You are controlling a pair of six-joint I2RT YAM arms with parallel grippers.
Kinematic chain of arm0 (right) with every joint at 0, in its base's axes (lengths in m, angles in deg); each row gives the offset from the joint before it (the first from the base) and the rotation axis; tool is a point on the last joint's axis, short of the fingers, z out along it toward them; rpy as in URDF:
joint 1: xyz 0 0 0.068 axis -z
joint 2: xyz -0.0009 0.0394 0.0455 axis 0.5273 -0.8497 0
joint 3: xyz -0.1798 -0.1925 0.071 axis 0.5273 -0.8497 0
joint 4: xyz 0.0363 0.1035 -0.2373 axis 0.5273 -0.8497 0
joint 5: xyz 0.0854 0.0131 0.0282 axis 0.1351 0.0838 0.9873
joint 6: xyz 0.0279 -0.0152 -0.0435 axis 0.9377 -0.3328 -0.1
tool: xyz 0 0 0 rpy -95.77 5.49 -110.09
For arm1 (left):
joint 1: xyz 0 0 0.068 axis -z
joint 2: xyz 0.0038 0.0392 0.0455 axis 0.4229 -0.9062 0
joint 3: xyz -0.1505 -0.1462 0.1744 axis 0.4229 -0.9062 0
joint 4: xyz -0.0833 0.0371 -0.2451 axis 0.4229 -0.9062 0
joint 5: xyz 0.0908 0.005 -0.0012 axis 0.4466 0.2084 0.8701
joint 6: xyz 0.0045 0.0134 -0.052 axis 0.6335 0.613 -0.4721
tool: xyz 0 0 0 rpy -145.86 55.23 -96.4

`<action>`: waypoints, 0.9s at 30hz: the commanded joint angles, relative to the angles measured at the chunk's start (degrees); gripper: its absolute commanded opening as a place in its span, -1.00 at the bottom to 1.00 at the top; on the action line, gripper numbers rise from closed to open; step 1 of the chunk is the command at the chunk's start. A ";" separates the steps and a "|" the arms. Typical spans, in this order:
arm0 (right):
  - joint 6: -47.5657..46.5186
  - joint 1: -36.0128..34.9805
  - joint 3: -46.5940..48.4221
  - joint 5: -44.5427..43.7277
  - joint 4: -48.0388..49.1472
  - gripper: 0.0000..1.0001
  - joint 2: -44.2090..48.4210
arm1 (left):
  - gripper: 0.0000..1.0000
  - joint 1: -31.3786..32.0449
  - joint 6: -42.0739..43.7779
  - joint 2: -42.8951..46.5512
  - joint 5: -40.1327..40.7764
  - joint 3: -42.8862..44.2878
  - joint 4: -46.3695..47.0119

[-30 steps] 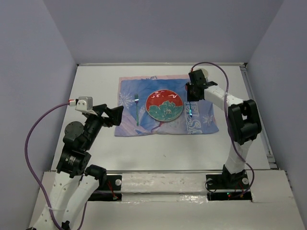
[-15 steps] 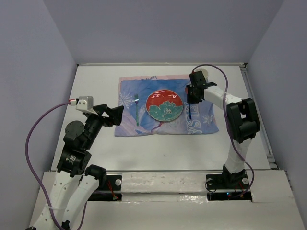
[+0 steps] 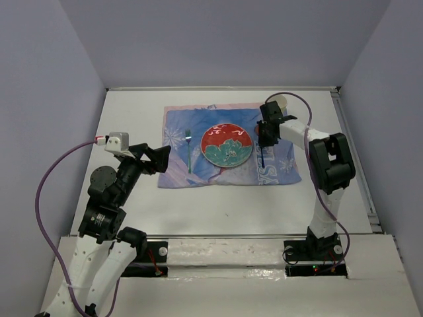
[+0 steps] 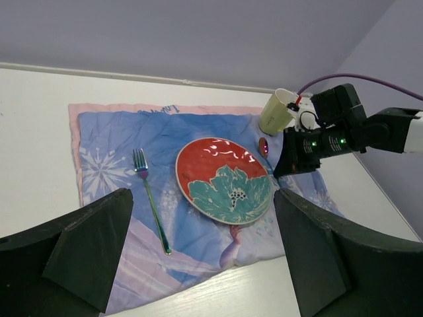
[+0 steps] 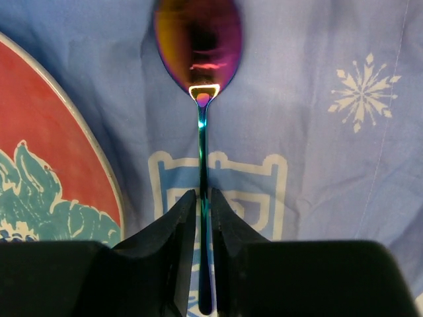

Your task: Set the dinner table for one person

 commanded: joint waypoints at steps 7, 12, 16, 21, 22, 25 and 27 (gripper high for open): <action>0.62 0.20 0.49 -1.10 2.11 -0.20 4.41 | 0.98 -0.48 0.31 -0.73 -1.05 -0.35 3.11; 1.50 0.20 -3.55 4.34 5.97 -0.16 13.98 | 0.98 -1.01 0.31 -0.99 -0.96 -0.35 3.19; 3.25 0.20 -18.26 15.74 22.59 -0.08 33.79 | 0.98 -1.45 0.40 -1.25 -0.08 -0.44 3.19; 4.84 0.20 -30.79 18.77 30.67 0.21 55.01 | 0.98 -1.54 0.40 -0.64 0.98 -0.79 3.63; 5.10 0.20 -32.11 18.68 30.94 0.35 58.18 | 0.98 -1.54 0.58 -0.46 0.80 -0.96 4.15; 8.52 0.20 -37.65 17.44 32.25 0.99 70.22 | 0.98 -1.63 0.93 0.41 1.15 -0.96 4.34; 10.46 0.20 -42.55 18.67 34.62 0.99 78.63 | 0.98 -1.63 1.02 1.11 0.11 -1.22 4.42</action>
